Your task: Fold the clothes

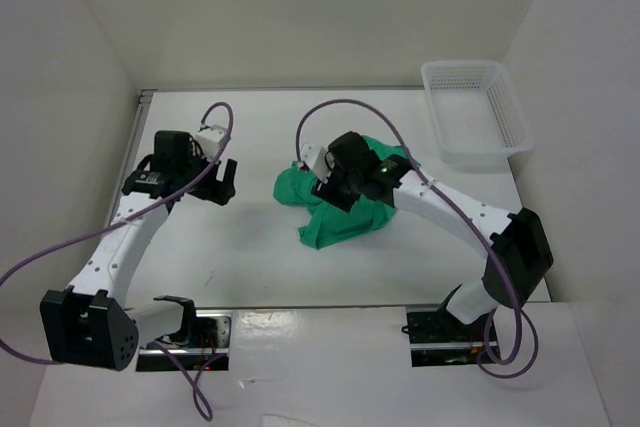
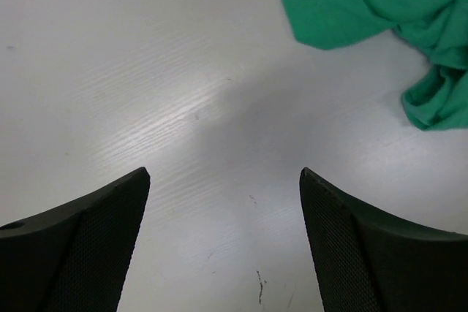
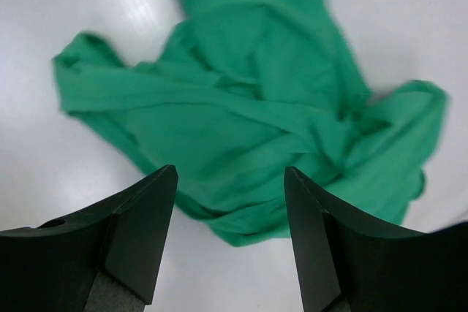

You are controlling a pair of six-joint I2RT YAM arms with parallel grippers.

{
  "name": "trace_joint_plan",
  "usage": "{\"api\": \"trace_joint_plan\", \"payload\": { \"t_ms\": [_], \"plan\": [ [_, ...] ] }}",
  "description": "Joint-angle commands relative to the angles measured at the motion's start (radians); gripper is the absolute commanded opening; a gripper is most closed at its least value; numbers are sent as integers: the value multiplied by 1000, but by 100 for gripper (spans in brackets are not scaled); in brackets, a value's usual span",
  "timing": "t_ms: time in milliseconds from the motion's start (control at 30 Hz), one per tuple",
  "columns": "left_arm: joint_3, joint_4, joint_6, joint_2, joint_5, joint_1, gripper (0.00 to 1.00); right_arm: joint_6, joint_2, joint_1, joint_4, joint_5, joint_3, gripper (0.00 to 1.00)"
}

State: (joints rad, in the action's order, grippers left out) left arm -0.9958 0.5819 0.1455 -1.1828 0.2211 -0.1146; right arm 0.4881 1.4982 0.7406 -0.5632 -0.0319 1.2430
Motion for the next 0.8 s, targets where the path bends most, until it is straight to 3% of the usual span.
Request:
{"api": "trace_joint_plan", "payload": {
  "t_ms": [0, 333, 767],
  "plan": [
    [6, -66, -70, 93, -78, 79, 91, 87, 49, 92, -118, 82, -53, 68],
    [37, -76, -92, 163, -146, 165, 100, 106, 275, 187, -116, 76, -1, 62],
    [37, -85, -92, 172, -126, 165, 100, 73, 249, 216, -32, 49, 47, 62]
  ]
}}
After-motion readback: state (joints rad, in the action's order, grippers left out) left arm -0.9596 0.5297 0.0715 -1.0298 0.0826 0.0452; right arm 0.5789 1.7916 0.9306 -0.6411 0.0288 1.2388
